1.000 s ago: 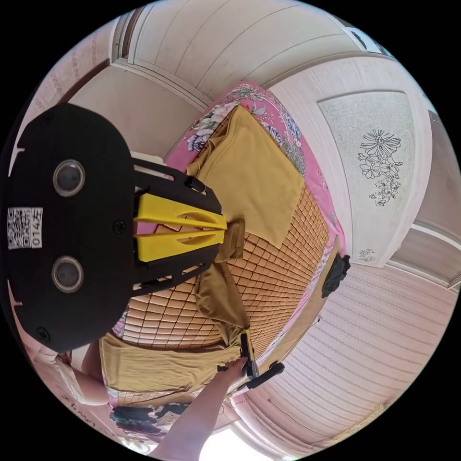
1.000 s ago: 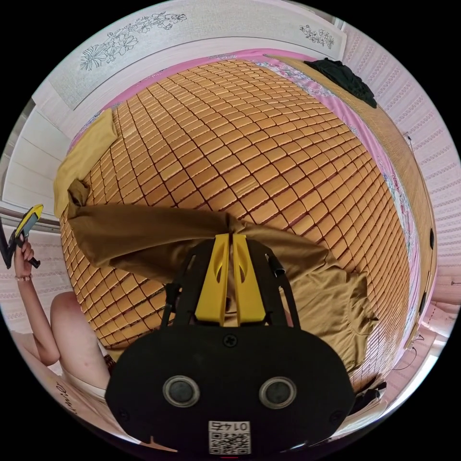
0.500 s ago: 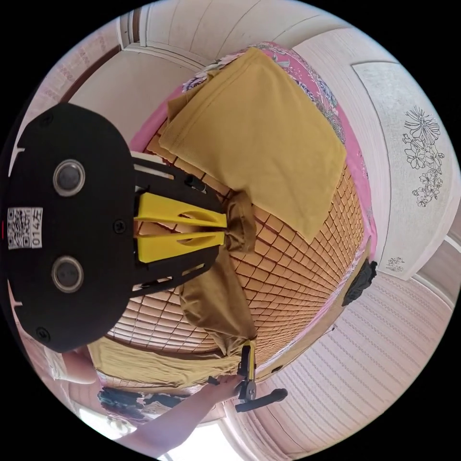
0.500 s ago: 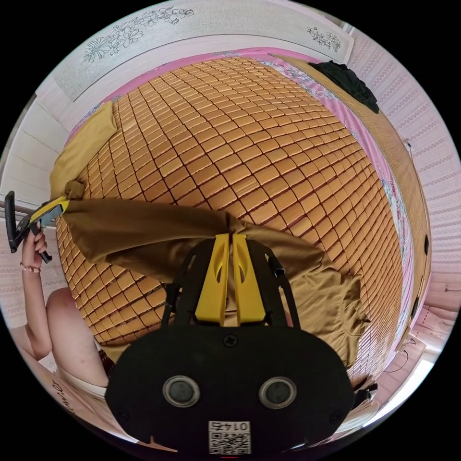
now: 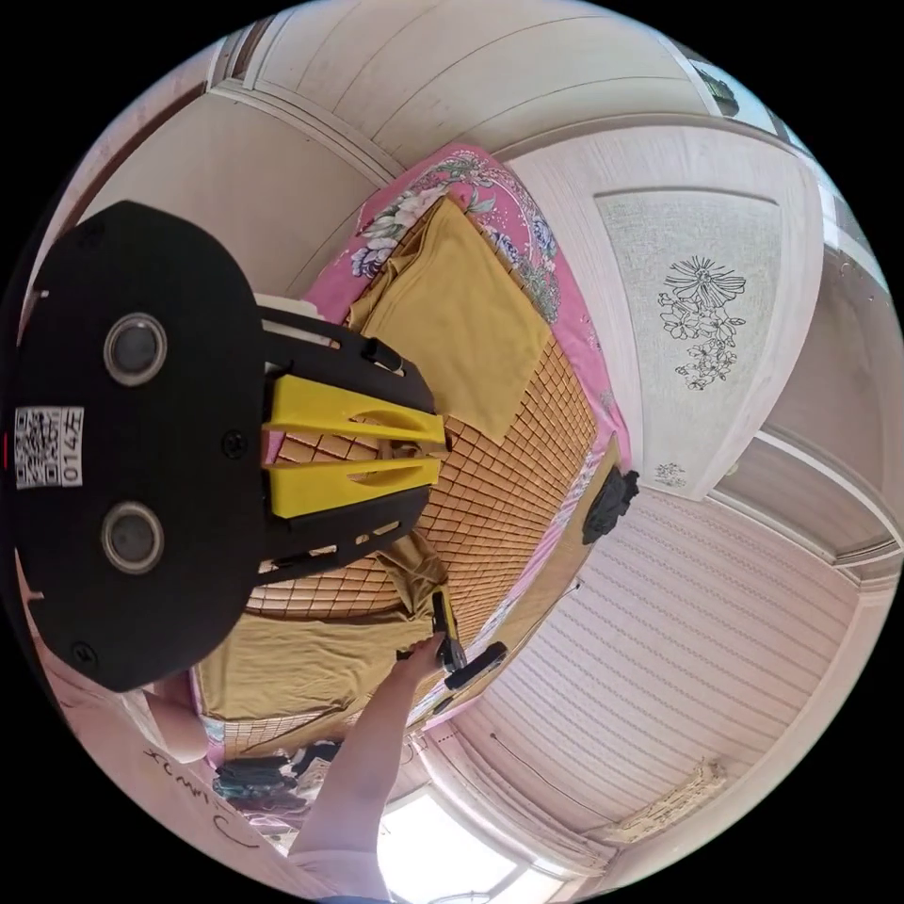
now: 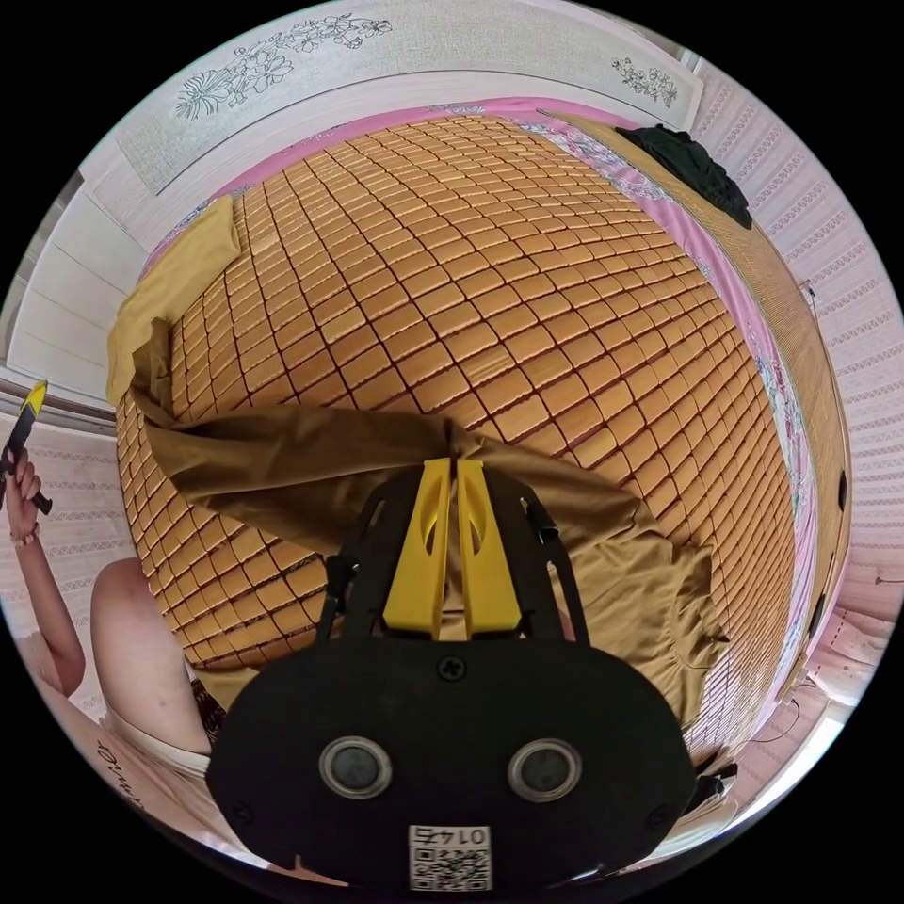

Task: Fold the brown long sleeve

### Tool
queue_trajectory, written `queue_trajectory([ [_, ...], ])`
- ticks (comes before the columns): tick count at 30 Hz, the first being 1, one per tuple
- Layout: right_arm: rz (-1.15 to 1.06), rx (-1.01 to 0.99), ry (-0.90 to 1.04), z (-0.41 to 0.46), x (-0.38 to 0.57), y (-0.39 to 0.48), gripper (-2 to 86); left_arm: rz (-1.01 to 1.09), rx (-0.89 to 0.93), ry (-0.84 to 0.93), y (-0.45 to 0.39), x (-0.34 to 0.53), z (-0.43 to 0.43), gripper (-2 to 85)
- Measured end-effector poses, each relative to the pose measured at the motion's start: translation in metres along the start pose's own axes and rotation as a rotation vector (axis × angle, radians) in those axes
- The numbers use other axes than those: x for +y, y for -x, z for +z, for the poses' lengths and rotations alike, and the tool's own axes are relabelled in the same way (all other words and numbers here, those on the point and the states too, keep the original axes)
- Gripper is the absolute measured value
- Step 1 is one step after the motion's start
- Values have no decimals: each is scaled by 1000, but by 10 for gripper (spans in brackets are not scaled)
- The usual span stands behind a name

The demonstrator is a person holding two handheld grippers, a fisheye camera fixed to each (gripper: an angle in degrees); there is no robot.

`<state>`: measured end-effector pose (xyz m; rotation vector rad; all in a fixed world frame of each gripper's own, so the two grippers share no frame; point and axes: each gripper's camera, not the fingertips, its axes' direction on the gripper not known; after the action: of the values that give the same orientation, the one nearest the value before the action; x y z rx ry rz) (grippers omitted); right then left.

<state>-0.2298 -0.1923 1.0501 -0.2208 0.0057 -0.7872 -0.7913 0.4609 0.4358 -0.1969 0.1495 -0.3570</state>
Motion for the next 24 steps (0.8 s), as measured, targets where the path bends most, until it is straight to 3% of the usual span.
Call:
queue_trajectory([
  [5, -17, 23, -9, -2, 5, 1, -5, 137, -35, 218, -20, -18, 70, 66],
  [8, -26, 30, -3, -4, 7, 0, -5, 433, -219, 357, -68, -32, 120, 84],
  [13, -45, 42, 13, -9, 8, -4, -5, 729, -327, 553, -109, -45, 171, 4],
  [18, -67, 27, -6, -19, 16, -10, -5, 854, -236, 731, -134, -54, 146, -9],
  [24, -82, -7, -33, -28, 23, -19, -5, 668, 93, 706, -127, -109, 77, -10],
])
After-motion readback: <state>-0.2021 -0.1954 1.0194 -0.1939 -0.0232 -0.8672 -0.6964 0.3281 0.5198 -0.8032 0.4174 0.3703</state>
